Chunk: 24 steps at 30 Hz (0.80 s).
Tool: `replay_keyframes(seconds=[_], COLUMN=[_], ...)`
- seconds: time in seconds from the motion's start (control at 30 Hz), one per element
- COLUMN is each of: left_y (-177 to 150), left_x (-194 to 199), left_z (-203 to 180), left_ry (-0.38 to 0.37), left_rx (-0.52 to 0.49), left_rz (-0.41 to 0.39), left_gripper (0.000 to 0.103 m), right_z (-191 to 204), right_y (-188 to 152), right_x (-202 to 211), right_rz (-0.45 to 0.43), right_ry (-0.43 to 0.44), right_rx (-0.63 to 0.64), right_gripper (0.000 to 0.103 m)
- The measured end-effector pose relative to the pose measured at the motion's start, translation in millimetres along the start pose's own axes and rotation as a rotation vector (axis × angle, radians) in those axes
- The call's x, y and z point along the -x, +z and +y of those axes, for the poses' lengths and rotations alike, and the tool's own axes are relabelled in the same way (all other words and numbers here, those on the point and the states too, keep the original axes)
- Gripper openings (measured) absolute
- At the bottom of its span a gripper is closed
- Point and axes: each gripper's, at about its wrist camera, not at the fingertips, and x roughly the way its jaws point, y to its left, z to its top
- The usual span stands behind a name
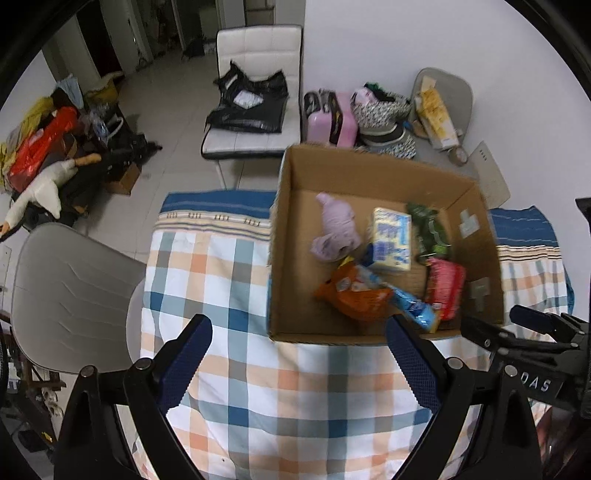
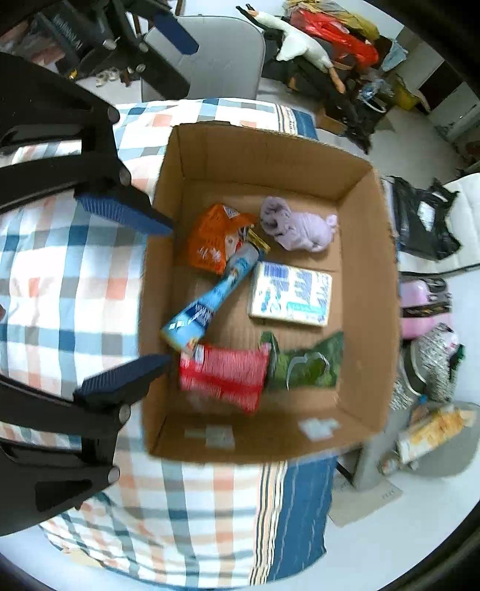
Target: Organize soft objects
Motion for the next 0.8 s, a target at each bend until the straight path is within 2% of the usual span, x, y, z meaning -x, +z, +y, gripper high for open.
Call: replay_keyframes(seconds=[0.03, 0.17, 0.23, 0.47, 0.8], left_y=[-3, -13, -18, -46, -78], left_x=[12, 50, 68, 140, 210], left_z=[-5, -19, -24, -41, -49], left_ry=[-0.003, 0.002, 0.006, 0.019, 0.032], left_rx=[-0.004, -0.011, -0.016, -0.006, 0.024], left_rz=[-0.021, -0.085, -0.113, -0.228, -0.303], left_gripper=[0.096, 0.096, 0.096, 0.096, 0.096], right_z=[-4, -18, -24, -38, -46], right_y=[-6, -27, -37, -84, -147], right_x=[8, 45, 64, 141, 244], right_rz=[-0.017, -0.084, -0.113, -0.259, -0.429], right_ry=[-0.005, -0.010, -0.007, -0.022, -0.048], right_rx=[-0.002, -0.012, -0.016, -0.009, 0.022], right_gripper=[0.087, 0.092, 0.102, 0.102, 0.102])
